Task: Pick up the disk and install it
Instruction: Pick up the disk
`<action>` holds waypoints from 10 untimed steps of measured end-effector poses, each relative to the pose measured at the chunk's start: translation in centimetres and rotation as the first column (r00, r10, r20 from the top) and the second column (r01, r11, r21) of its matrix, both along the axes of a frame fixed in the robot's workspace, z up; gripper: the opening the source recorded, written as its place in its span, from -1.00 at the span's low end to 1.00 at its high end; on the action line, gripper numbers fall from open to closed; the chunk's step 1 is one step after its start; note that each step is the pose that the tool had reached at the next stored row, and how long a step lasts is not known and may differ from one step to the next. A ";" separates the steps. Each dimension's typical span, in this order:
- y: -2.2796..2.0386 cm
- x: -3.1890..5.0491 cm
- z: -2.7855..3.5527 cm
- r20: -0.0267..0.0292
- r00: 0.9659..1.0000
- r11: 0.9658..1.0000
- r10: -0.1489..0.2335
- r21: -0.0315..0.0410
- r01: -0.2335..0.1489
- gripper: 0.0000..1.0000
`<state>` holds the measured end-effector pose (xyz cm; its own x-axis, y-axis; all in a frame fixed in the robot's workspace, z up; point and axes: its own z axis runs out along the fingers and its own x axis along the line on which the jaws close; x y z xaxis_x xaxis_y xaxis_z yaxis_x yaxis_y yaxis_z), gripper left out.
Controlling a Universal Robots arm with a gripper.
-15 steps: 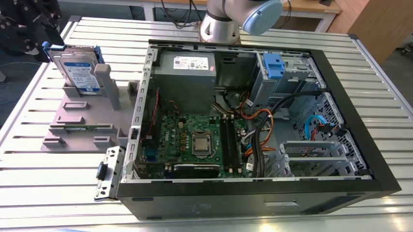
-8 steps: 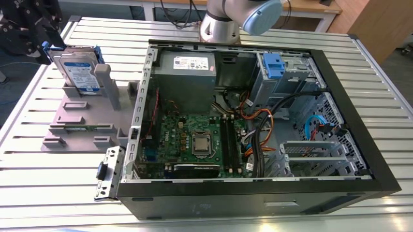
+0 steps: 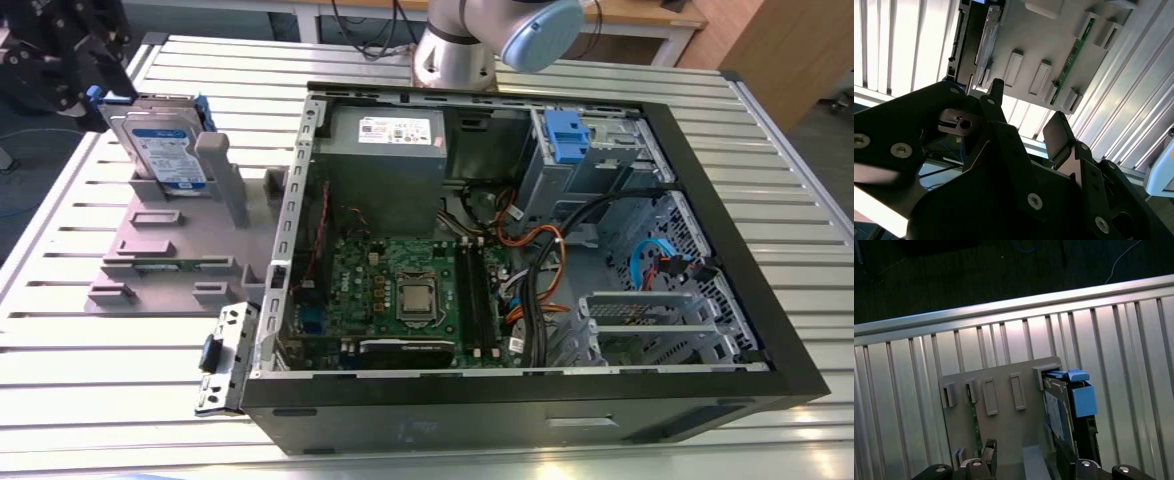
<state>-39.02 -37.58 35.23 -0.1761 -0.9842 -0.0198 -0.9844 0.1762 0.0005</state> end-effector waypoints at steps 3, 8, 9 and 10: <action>0.26 0.00 -0.01 0.000 1.000 1.000 0.000 0.000 0.000 0.18; 0.69 0.00 -0.03 0.000 1.000 1.000 0.000 0.000 0.000 0.18; 0.76 0.00 -0.02 0.000 1.000 1.000 0.000 0.000 0.000 0.18; 0.82 0.00 -0.02 0.000 1.000 1.000 0.000 0.000 0.000 0.18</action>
